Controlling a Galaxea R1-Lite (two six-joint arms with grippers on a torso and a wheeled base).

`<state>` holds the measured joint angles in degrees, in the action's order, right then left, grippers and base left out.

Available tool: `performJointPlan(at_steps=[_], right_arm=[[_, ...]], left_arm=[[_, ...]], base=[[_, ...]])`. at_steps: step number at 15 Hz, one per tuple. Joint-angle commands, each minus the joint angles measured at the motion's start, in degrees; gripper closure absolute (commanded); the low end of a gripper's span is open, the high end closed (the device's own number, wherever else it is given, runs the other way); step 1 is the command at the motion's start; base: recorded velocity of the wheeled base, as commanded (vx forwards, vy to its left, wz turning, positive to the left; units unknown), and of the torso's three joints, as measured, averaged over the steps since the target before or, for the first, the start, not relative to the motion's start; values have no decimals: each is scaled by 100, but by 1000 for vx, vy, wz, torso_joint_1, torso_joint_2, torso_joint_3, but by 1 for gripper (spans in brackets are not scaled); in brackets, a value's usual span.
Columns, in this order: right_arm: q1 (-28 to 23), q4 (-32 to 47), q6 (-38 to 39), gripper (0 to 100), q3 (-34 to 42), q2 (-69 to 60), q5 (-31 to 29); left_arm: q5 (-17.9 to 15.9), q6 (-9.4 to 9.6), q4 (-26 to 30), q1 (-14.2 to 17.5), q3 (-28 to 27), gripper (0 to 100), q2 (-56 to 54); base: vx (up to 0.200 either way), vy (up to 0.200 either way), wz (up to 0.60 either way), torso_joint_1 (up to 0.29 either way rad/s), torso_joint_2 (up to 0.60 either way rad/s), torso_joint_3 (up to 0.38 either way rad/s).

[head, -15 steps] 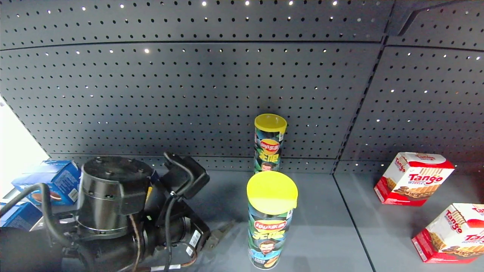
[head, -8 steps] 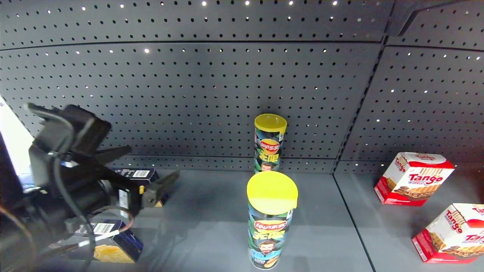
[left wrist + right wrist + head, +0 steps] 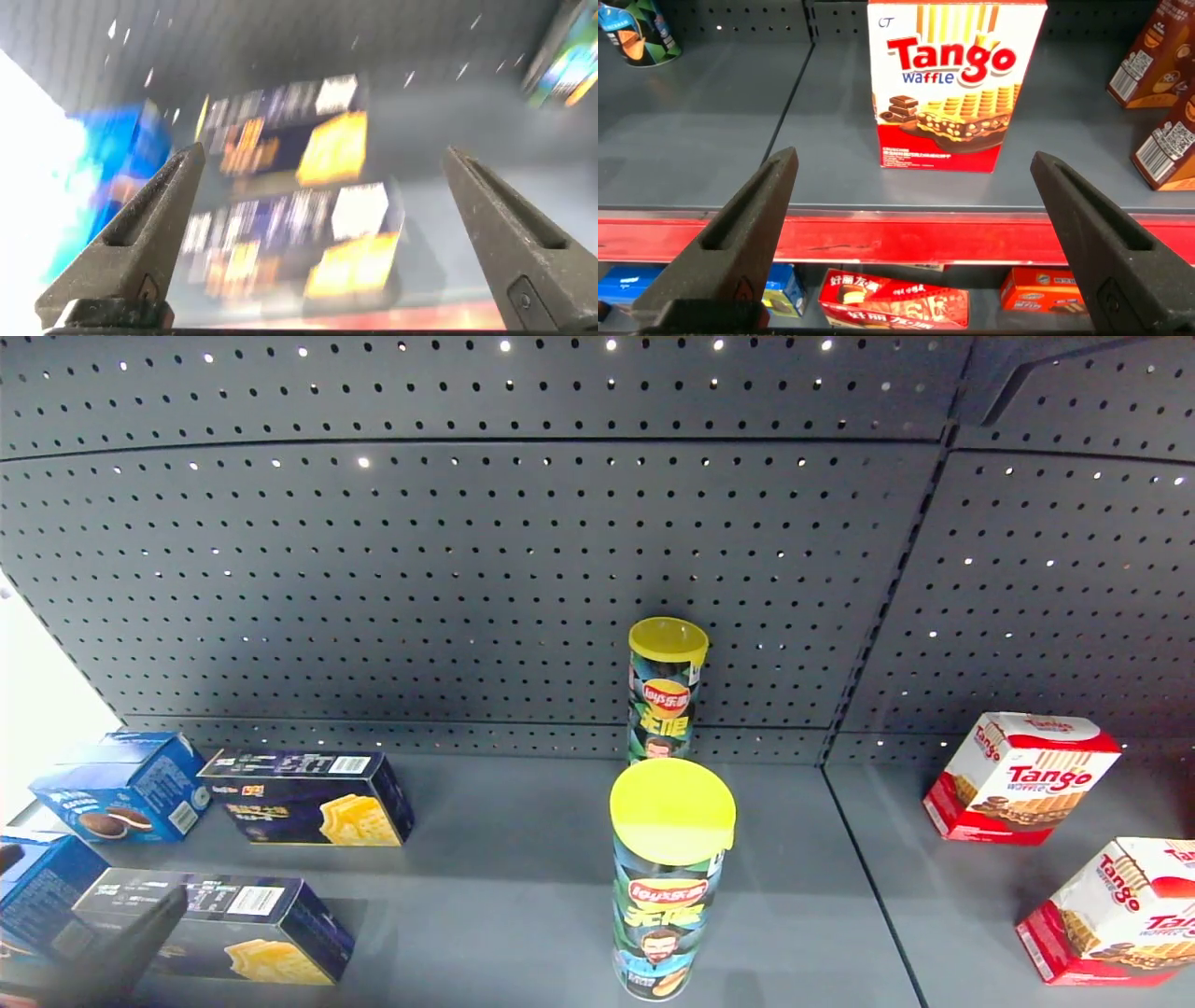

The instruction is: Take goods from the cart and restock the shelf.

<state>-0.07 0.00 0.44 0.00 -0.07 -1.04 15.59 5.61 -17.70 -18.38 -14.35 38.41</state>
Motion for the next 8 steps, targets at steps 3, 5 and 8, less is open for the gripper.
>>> performJointPlan(at_steps=[3,5,8], right_arm=[[-1,0,0,0,0,7,-2],[7,0,0,0,0,7,-2],[-1,0,0,0,0,7,-2]], left_arm=[[-856,-25,707,1197,1435,0,-2373],[-1093,-33,1172,1601,1417,0,-2778],[-1392,-288,1401,2049,1435,0,-3050]], base=[[0,0,0,0,0,0],[0,0,0,0,0,0],[0,0,0,0,0,0]])
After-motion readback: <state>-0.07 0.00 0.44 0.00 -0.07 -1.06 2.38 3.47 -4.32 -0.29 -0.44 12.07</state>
